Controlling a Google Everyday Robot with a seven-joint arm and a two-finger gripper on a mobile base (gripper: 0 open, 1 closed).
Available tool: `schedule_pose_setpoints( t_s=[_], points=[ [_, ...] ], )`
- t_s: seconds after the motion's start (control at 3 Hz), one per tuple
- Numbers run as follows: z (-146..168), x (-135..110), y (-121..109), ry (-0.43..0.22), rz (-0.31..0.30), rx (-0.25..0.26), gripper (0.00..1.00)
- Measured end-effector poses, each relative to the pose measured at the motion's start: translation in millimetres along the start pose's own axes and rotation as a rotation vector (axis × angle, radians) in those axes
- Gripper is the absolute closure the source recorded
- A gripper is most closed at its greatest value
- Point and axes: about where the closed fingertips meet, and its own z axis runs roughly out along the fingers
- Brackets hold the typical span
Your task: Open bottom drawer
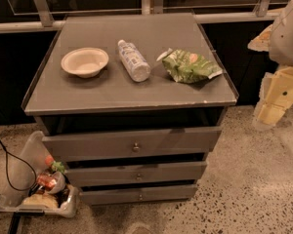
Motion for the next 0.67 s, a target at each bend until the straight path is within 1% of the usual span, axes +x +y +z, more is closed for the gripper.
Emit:
schedule_pose_setpoints(
  t_s=[0.33, 0.67],
  points=[
    [0, 0, 0, 0.000, 0.000, 0.000, 0.00],
    [12, 6, 7, -0.017, -0.002, -0.001, 0.00]
  ],
)
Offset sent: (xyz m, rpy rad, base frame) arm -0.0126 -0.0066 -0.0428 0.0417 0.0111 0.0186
